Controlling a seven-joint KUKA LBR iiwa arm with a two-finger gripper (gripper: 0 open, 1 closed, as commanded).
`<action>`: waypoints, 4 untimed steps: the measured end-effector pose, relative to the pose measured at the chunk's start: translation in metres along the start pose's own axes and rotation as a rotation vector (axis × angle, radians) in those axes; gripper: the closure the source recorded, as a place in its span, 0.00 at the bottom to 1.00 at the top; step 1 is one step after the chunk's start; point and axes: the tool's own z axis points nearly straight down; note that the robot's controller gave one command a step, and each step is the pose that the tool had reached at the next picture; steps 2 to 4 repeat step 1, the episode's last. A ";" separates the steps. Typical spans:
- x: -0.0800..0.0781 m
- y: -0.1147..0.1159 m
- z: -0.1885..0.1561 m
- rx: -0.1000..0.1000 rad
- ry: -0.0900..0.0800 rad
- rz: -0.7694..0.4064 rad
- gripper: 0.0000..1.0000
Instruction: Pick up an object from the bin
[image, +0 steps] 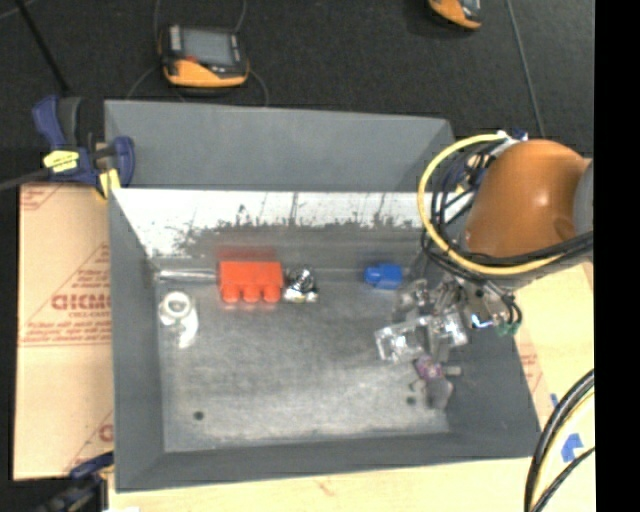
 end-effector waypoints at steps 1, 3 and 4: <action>0.006 0.003 -0.087 0.000 0.002 -0.003 1.00; 0.006 0.003 -0.087 0.000 0.002 -0.003 1.00; 0.006 0.003 -0.087 0.000 0.002 -0.003 1.00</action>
Offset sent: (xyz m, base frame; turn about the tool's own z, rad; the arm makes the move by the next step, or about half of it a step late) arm -0.0091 0.0026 0.0828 -0.0080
